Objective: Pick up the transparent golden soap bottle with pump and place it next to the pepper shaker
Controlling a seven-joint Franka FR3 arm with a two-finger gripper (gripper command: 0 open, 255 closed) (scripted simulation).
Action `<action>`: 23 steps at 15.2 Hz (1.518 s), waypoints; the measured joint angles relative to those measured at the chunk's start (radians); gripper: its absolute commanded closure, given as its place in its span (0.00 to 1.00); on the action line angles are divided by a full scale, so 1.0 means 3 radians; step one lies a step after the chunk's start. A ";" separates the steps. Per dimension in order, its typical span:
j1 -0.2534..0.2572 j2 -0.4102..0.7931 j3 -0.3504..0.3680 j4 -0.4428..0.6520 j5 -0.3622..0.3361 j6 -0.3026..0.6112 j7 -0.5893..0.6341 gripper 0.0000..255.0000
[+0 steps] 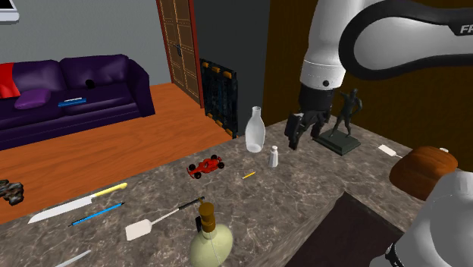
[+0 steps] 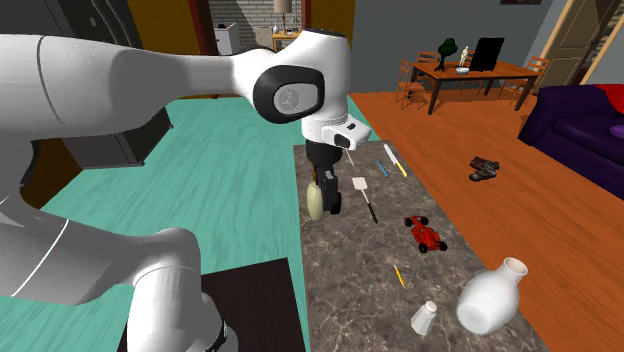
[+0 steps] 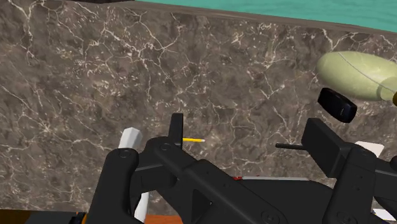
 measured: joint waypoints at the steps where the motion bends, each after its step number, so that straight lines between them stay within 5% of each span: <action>1: 0.0026 0.0055 0.0061 0.0012 0.0032 0.0062 0.0052 0.00; 13: 0.0262 0.0812 0.0829 0.0281 0.0213 0.0772 0.0724 0.00; 23: 0.0317 0.1802 0.1446 0.0864 -0.0202 0.1265 0.1439 0.00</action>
